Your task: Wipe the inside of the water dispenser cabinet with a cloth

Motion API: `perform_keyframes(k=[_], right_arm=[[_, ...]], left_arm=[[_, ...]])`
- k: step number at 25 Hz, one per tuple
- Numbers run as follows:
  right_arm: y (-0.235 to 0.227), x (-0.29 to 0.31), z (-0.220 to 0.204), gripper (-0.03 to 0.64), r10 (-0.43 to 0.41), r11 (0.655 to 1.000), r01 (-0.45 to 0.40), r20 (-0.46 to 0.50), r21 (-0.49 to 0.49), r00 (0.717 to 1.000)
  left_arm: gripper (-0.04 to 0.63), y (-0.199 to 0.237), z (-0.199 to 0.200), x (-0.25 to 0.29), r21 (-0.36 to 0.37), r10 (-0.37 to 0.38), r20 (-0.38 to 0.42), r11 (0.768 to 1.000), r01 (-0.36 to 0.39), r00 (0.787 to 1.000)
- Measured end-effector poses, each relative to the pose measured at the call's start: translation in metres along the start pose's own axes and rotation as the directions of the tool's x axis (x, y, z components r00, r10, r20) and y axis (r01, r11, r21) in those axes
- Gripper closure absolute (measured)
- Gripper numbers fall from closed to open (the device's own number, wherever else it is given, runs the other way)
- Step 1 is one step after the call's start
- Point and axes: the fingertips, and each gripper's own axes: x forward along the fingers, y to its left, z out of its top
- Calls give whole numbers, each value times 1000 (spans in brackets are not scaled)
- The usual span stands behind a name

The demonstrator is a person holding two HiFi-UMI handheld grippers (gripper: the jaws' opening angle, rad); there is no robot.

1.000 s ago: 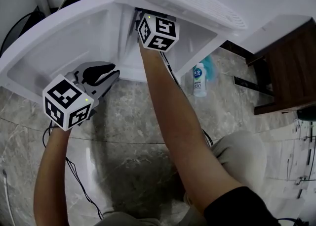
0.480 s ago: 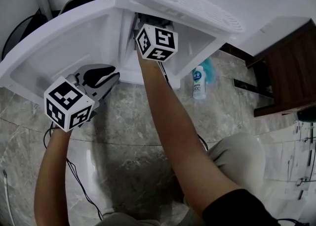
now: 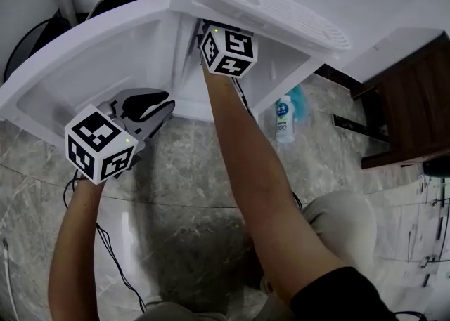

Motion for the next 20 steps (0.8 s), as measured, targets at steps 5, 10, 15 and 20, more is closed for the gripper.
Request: perform_keyframes(k=[5,10,15,20], right_arm=[[0,0,0,531,-9,999,9,-4,31,1000],[15,-22,10,531,5,998,-8,44,63,999],[28,-44,20,531,1,995,-9,86,98,996],[27,-67,22,531,-9,993,-1,86,115,996]], left_arm=[[515,-2,-1,-5,1,2,-4,1000,-2,1000],[515,-4,6,-7,12,4,4,1000,-4,1000],[515,-2,11,-11,16,15,12,1000,-15,1000],[515,4,19,-13,15,47,39,999,-47,998]])
